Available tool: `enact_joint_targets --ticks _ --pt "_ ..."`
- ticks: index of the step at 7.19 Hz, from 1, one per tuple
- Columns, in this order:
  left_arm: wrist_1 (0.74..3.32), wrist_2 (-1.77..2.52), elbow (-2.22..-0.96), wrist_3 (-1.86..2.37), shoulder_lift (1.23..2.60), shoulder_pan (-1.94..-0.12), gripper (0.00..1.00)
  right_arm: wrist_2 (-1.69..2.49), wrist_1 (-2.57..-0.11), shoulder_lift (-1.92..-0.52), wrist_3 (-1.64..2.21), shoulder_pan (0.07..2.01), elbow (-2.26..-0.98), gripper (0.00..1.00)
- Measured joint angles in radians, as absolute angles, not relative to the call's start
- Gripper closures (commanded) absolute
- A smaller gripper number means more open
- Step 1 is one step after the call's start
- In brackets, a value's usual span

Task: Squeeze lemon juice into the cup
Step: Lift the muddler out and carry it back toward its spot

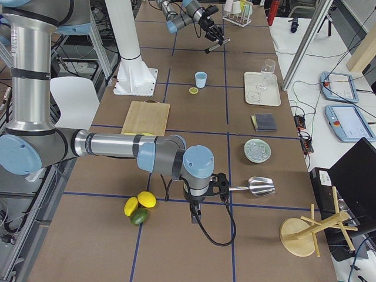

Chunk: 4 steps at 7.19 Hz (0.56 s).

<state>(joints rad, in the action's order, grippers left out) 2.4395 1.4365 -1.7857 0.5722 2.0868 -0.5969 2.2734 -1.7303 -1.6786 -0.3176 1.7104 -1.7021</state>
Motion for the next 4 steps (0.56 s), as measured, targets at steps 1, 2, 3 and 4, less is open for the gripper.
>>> enact_joint_targets --ticks 1,2,3,4 --pt "2.307 1.575 -1.797 0.574 2.065 -0.685 1.00 2.274 -1.730 -1.679 -0.318 1.710 -1.700 0.00" --pt "2.151 1.695 -1.812 0.574 2.049 -0.769 1.00 2.274 -1.730 -1.680 -0.318 1.710 -1.697 0.00" --pt "2.005 1.769 -1.833 0.575 2.027 -0.825 1.00 2.275 -1.730 -1.679 -0.318 1.710 -1.695 0.00" --pt "1.910 1.797 -1.851 0.586 1.981 -0.850 1.00 2.275 -1.730 -1.678 -0.317 1.710 -1.694 0.00"
